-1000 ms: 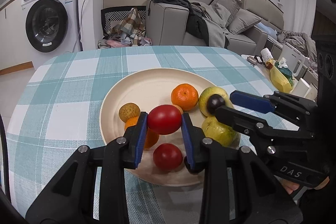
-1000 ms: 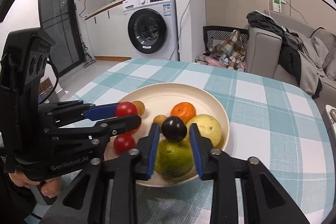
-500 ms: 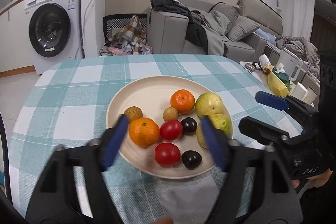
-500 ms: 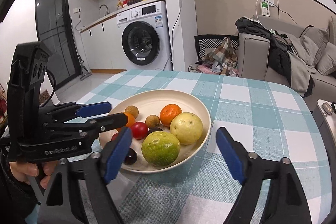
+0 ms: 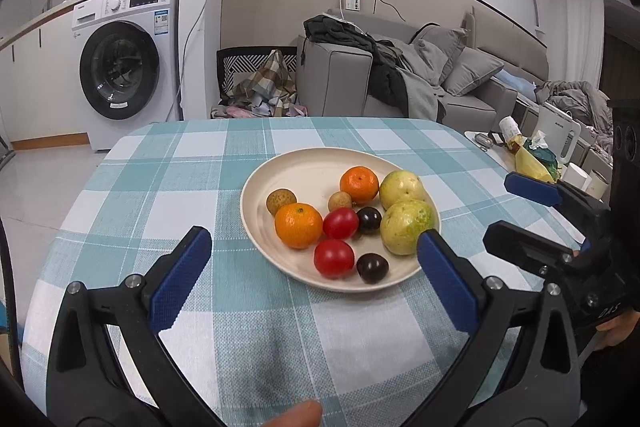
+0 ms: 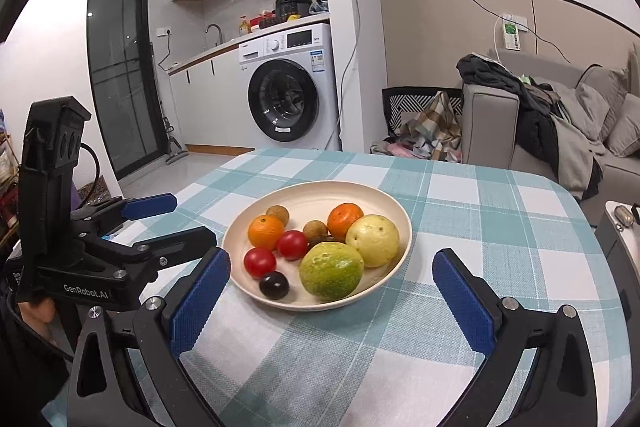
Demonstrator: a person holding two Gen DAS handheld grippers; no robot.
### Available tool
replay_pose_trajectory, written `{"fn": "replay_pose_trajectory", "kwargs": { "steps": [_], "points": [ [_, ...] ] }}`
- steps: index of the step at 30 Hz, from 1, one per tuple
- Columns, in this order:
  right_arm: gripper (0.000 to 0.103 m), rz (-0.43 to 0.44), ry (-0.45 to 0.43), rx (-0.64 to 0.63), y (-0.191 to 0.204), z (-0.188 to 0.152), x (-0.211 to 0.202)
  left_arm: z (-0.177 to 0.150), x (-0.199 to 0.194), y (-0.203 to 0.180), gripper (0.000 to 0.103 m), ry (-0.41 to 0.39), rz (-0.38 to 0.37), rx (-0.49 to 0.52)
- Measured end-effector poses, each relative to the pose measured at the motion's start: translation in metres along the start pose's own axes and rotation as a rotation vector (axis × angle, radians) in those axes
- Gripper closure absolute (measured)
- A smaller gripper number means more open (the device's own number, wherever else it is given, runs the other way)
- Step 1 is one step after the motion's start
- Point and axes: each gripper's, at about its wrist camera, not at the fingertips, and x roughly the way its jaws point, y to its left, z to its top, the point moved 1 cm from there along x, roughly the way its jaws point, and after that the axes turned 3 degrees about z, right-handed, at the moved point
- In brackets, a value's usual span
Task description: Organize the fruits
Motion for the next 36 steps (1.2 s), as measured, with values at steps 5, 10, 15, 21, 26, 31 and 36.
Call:
{"fn": "replay_pose_trajectory", "kwargs": {
  "steps": [5,10,15,21,26,31,36],
  "points": [
    [0.0,0.022,-0.015,-0.008,0.005,-0.003,-0.006,-0.007,-0.009,0.004,0.001,-0.019,0.01,-0.039],
    [0.0,0.024,-0.031,-0.005,0.005,-0.006,-0.009,-0.009,-0.014,0.008,0.001,-0.041,0.01,-0.057],
    [0.0,0.018,-0.039,-0.015,0.006,-0.007,-0.009,-0.011,-0.015,0.002,0.001,-0.051,0.007,-0.024],
    [0.0,0.013,-0.046,-0.021,0.01,-0.008,-0.011,-0.011,-0.016,-0.004,0.001,-0.057,0.011,-0.004],
    [0.0,0.012,-0.05,-0.027,0.01,-0.009,-0.012,-0.011,-0.017,-0.005,0.001,-0.058,0.015,0.001],
    [0.0,0.012,-0.049,-0.032,0.011,-0.009,-0.012,-0.012,-0.016,-0.005,0.001,-0.056,0.014,-0.001],
    [0.0,0.014,-0.05,-0.027,0.011,-0.009,-0.012,-0.012,-0.016,-0.005,0.001,-0.057,0.015,-0.001]
  ]
}}
